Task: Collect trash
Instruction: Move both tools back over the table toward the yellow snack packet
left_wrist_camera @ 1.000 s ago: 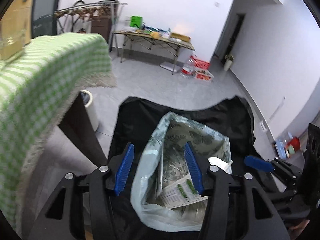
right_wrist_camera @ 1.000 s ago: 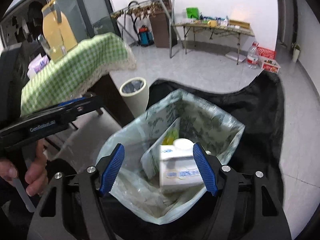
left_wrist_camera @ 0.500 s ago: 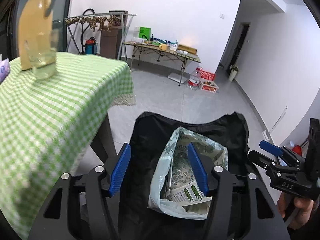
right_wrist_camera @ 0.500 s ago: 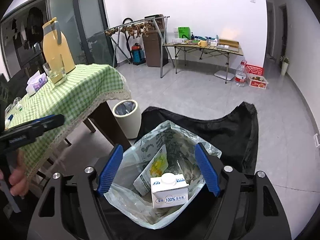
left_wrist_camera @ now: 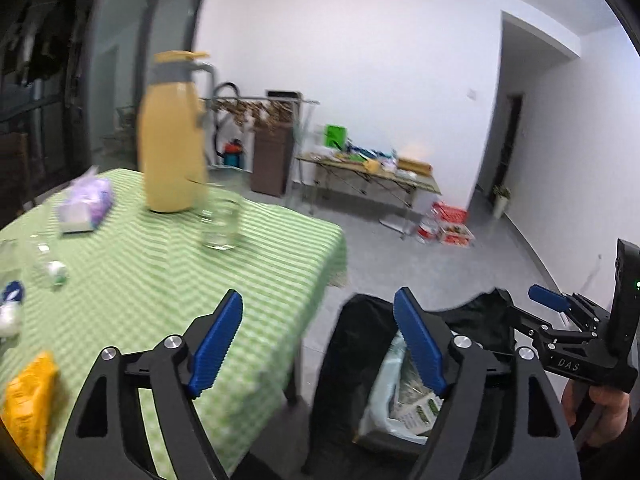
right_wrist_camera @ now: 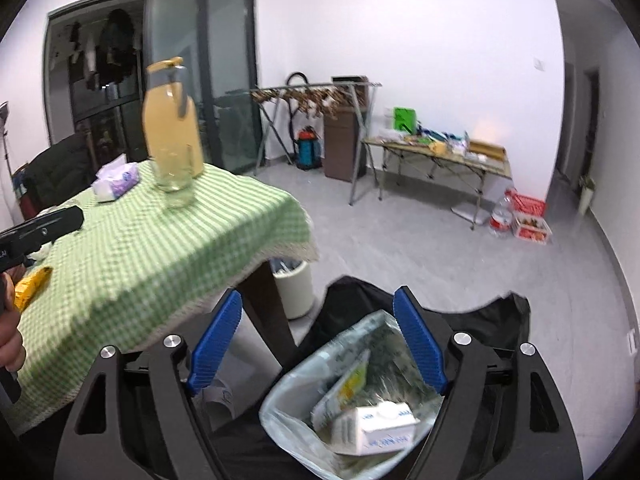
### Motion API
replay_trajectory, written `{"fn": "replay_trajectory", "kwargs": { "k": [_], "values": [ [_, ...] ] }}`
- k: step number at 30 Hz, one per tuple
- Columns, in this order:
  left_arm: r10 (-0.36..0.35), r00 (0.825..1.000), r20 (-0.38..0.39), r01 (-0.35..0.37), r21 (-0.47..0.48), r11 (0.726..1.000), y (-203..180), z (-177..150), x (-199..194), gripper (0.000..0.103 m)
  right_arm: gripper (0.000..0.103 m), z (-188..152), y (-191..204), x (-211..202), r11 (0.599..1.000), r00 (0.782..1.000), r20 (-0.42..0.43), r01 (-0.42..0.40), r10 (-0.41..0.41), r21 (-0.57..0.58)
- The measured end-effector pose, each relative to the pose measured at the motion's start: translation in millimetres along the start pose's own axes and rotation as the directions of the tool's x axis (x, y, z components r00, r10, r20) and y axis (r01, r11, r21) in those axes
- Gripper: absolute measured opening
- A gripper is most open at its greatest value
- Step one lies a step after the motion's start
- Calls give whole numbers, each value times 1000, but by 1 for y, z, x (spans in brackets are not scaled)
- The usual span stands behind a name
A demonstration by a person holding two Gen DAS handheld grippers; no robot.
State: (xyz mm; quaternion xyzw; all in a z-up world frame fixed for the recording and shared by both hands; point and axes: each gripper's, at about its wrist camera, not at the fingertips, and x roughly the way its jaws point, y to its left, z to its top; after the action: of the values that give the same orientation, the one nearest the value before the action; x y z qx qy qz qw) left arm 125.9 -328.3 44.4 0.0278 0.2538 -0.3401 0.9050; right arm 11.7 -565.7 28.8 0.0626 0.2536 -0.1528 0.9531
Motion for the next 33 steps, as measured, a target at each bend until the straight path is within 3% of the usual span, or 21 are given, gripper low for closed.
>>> {"fn": "replay_trajectory", "kwargs": {
  "k": [5,9,12,18,25,33],
  "values": [
    [86,994,68,-84,-30,996,34,6,-40,87,79,17,35,-9,999,998,57,-35,36,-26],
    [225,964,139,-226,-10,974,59,7,-80,92,82,27,68,-13,995,992,95,-72,78,-62],
    [326,925,193,-329,-19,944,82,1,-118,95,82,35,98,-13,987,983,115,-136,145,-83],
    [434,874,217,-430,-70,900,133,-13,-183,95,82,39,162,-16,959,959,125,-232,253,-163],
    [585,784,209,-560,-169,811,209,-55,-264,95,82,31,246,-18,895,920,68,-354,385,-272],
    [591,804,68,-549,-299,781,293,-90,-290,95,82,-6,336,-22,781,861,-75,-489,502,-388]
  ]
}}
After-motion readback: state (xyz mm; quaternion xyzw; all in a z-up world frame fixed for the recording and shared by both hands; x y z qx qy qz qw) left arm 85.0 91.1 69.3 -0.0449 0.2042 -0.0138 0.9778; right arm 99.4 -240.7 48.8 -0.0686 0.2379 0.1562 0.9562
